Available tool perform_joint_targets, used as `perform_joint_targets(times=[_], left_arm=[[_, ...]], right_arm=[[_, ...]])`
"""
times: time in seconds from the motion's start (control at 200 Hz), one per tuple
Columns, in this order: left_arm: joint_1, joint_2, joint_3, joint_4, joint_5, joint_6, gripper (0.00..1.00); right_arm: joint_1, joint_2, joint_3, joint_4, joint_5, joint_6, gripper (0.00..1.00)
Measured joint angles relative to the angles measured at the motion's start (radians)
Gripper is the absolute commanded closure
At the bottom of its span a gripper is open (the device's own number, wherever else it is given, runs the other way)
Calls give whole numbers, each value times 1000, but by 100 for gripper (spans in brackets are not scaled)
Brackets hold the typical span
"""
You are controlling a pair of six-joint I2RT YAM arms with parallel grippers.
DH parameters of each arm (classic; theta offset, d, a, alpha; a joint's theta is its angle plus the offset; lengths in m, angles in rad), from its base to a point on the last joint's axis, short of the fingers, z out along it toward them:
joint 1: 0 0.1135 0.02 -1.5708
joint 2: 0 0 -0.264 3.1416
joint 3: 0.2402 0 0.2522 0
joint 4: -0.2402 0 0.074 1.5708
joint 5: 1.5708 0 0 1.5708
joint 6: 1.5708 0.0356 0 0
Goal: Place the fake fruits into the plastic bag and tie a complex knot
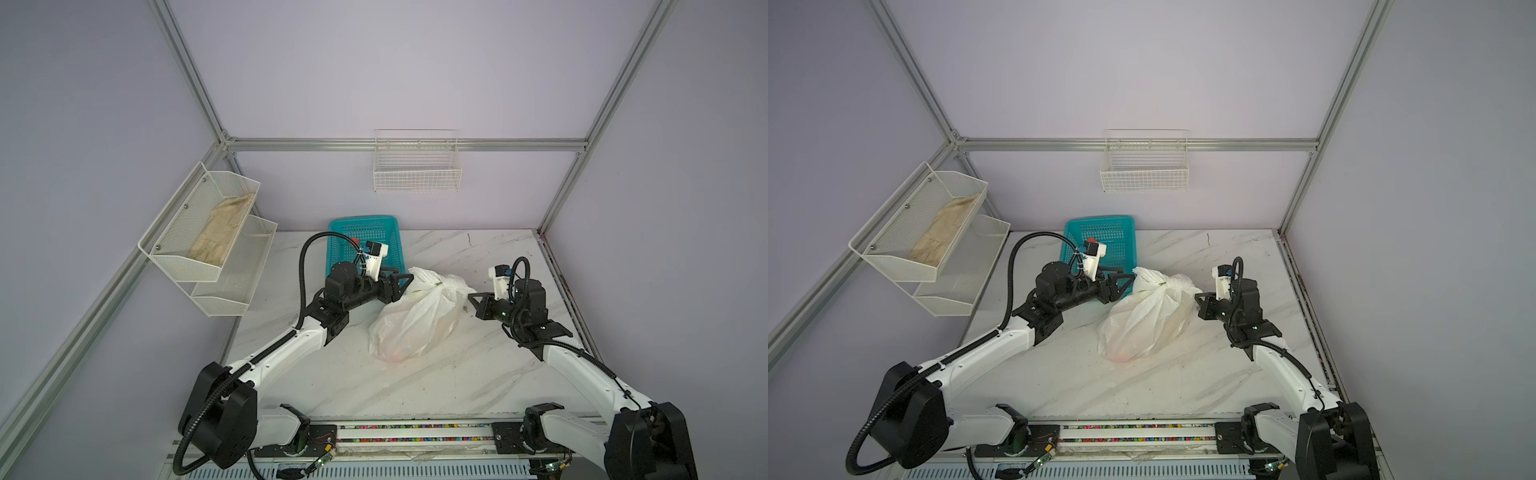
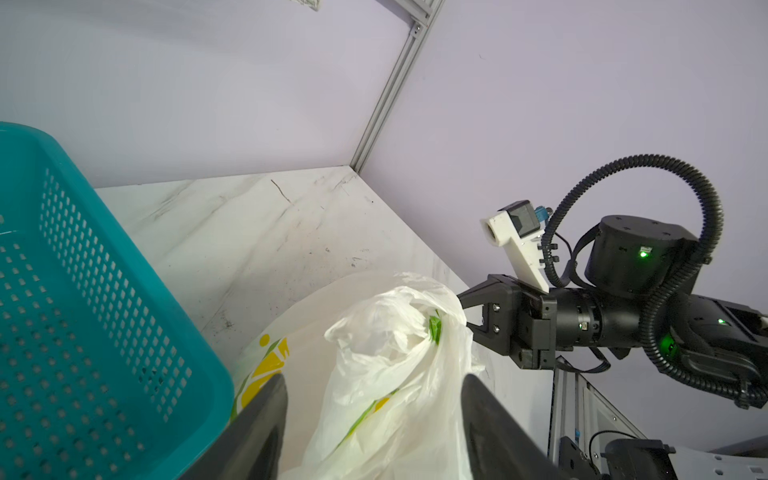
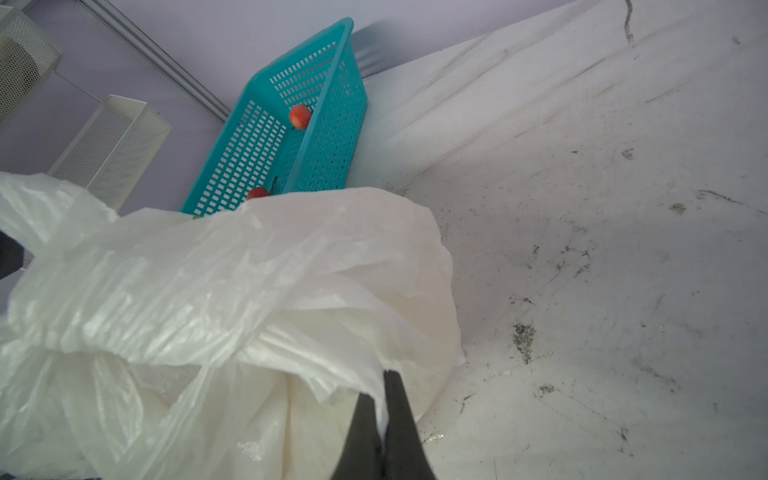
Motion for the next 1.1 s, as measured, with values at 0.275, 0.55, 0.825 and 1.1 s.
perform_joint_targets(times=[0.275, 0.55, 0.825, 1.1], left_arm=[[-17, 125, 123, -3, 31, -7, 41], [-32, 150, 133, -23, 50, -5, 57], [-33, 156, 136, -46, 45, 6, 89], [-33, 150, 136, -50, 15, 19, 100]], right_arm=[[0, -1, 7, 3, -10, -2, 100], [0, -10, 7, 4, -10, -14, 100], [0, -10, 7, 5, -11, -16, 100], [0, -21, 7, 4, -8, -17, 100]])
